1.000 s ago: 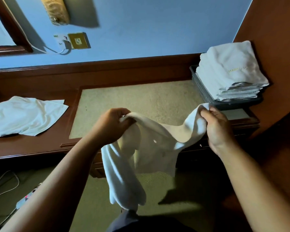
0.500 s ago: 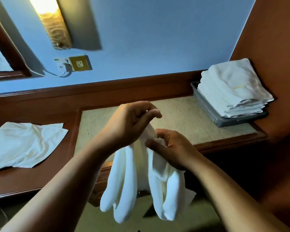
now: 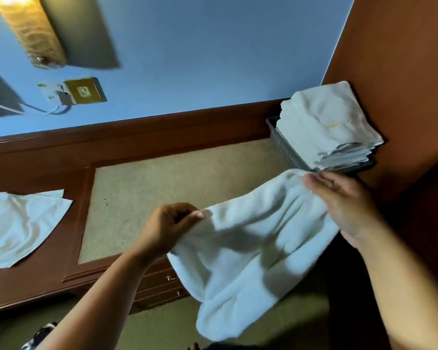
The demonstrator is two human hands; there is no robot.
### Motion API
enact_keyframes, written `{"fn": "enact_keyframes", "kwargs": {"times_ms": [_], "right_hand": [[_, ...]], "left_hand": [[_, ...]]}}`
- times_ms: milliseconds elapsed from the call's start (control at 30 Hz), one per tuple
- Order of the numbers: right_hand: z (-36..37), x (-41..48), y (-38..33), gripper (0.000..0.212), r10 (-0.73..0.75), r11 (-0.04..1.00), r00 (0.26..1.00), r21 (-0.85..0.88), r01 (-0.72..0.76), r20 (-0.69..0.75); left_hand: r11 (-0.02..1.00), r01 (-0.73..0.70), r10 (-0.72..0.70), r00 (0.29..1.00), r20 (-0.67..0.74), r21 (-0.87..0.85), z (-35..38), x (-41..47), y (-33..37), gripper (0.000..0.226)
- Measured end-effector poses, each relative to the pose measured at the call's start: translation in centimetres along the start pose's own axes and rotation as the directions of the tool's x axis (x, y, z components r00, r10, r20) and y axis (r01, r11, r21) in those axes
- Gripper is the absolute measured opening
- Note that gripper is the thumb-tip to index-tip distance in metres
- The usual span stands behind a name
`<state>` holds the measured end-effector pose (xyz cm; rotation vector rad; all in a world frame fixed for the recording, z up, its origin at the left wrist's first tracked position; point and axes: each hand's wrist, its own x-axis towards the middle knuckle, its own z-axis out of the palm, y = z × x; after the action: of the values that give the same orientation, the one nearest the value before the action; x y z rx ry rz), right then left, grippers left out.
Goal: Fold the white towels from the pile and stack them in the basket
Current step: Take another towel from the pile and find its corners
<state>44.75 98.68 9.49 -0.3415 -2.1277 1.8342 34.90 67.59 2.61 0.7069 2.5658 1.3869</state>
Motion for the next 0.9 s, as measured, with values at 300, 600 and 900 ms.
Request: {"fn": "enact_keyframes", "kwargs": {"times_ms": [300,600,900], "right_hand": [[0.8,-1.4,2.4,0.054,0.065,0.946,0.857,-0.305,0.110,0.512],[-2.7,-2.0,2.6,0.027,-0.144,0.972,0.957,-0.144,0.185,0.252],[-9.7,0.9,4.4,0.056,-0.066,0.989,0.984,-0.143,0.042,-0.164]], "left_hand": [[0.847,-0.510,0.467,0.848,0.249,0.147,3.9,2.5,13.0,0.026],[0.969,-0.201,0.158,0.951,0.267,0.143,8.8,-0.2,8.1,0.015],[0.957,0.193,-0.163,0.975,-0.148,0.218,6.9,-2.0,-0.3,0.012]]}}
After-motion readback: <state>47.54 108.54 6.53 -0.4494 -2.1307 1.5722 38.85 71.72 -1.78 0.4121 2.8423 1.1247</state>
